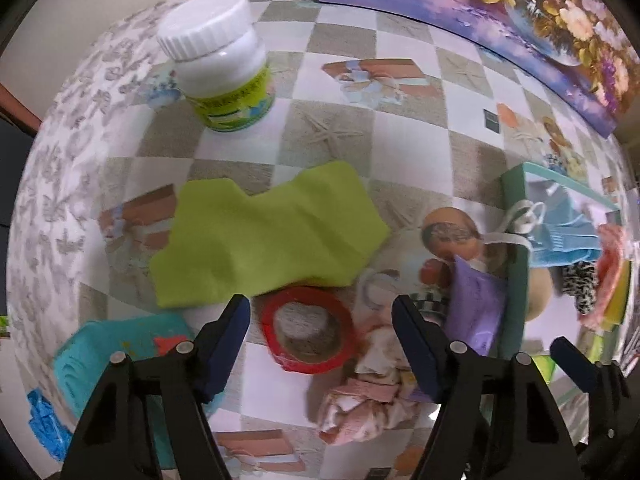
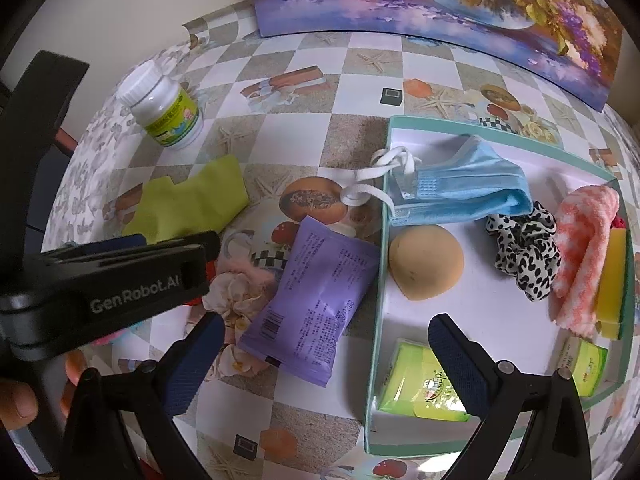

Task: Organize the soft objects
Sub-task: 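Grasp red tape roll with left gripper while right grasps purple packet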

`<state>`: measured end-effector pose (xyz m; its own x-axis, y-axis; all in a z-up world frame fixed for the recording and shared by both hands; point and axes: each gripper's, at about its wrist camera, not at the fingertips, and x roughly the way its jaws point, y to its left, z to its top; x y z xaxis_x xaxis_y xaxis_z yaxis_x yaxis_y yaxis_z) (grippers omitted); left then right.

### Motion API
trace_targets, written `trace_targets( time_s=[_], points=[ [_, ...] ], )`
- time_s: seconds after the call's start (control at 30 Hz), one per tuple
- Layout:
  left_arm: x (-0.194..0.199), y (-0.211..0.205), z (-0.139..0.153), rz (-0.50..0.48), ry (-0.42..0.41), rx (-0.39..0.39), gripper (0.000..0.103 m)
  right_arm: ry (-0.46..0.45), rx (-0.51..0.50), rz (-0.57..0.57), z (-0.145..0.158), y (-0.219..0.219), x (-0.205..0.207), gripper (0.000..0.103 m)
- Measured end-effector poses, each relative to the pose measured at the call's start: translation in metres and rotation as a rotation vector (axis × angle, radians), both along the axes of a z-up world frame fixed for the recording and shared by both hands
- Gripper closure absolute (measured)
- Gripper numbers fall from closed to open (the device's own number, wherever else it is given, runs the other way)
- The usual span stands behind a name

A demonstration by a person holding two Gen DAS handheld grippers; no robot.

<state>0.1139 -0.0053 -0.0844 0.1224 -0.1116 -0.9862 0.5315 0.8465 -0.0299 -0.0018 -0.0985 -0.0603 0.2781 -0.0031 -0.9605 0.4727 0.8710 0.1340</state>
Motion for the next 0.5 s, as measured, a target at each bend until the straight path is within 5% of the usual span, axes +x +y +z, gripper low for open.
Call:
trace_targets(
  time_s=[0.5],
  points=[
    [-0.001,-0.005,-0.024,0.044,0.010,0.045,0.040,0.004,0.000,0.005,0.001,0.000,0.000,0.000]
  ],
)
